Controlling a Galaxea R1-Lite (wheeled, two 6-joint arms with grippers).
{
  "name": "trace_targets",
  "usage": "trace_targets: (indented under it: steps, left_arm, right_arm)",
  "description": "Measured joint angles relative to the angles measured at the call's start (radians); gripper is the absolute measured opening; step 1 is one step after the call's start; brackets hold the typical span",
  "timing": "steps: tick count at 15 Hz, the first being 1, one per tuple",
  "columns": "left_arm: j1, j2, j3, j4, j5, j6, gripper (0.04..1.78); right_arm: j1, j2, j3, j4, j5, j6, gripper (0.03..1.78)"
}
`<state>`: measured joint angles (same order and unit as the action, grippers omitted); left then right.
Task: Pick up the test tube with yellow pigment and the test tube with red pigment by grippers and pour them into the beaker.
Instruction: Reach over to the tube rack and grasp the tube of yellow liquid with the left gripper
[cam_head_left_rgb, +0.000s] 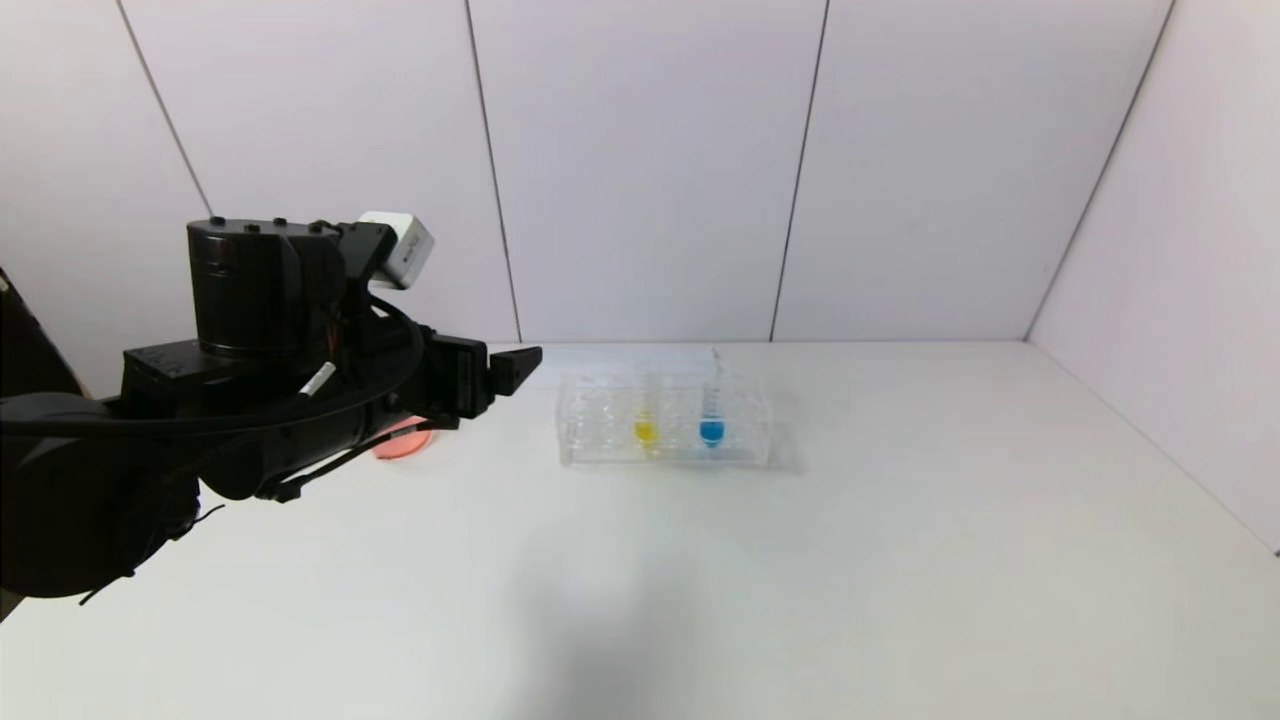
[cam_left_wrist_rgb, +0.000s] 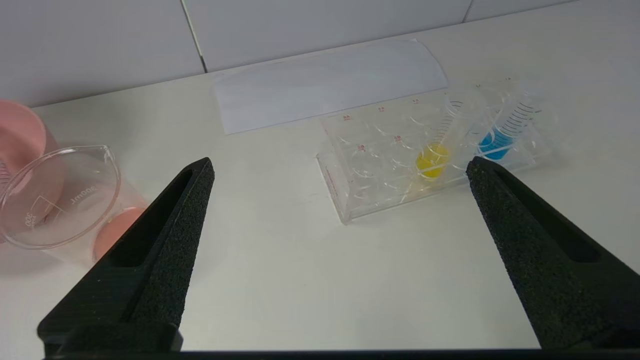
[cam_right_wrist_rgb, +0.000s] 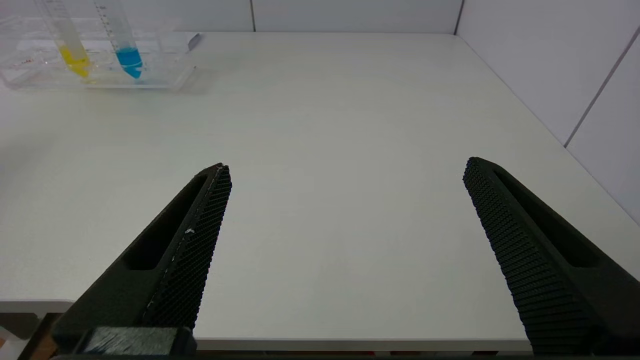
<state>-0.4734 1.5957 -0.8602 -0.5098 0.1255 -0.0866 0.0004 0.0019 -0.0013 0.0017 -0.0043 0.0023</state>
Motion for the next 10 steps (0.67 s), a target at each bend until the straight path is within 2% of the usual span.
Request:
trace_targets:
  steps: [4,10]
  left_arm:
    - [-0.059,0.000,0.024,0.000,0.003,0.000,1.76]
    - [-0.102,0.009,0.045,0.000,0.002,0.000,1.76]
  right_arm:
    - [0.000,0.000,0.000,0.000,0.000,0.000,1.70]
    - [0.000,0.000,0.000,0.000,0.000,0.000,1.70]
